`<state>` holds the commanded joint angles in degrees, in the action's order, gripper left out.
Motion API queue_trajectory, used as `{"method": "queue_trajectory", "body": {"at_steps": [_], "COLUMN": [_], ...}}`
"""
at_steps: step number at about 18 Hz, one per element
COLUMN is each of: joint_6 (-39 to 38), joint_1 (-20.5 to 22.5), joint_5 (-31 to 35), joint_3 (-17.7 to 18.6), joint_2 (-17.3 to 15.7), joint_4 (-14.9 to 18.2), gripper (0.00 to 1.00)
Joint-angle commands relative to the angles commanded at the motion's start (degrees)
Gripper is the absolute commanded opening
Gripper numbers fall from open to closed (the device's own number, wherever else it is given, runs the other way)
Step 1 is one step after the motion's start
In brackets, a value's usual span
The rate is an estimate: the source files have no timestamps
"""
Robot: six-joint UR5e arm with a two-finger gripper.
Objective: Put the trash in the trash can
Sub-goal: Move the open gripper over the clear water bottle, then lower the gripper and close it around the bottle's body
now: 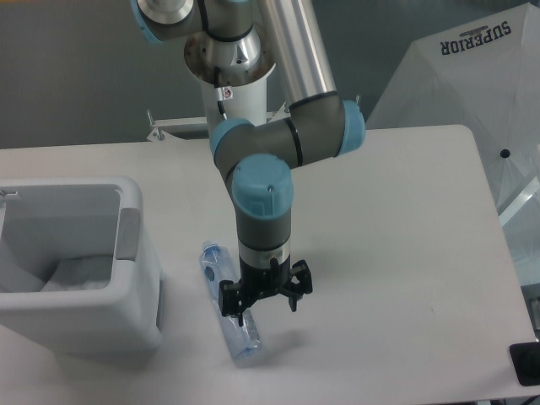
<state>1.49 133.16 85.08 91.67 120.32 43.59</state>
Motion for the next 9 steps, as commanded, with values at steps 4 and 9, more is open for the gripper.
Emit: {"method": "queue_trajectory", "body": {"at_steps": [4,9], "joint_6": [0.53,0.35], "joint_1": [-1.06,-1.58], "joint_5": [0.26,0.09], "joint_3": [-0.53,-1.23], "joint_2": [2.73,2.99], "joint_4": [-0.35,-0.35], "gripper": [1.00,1.00]}}
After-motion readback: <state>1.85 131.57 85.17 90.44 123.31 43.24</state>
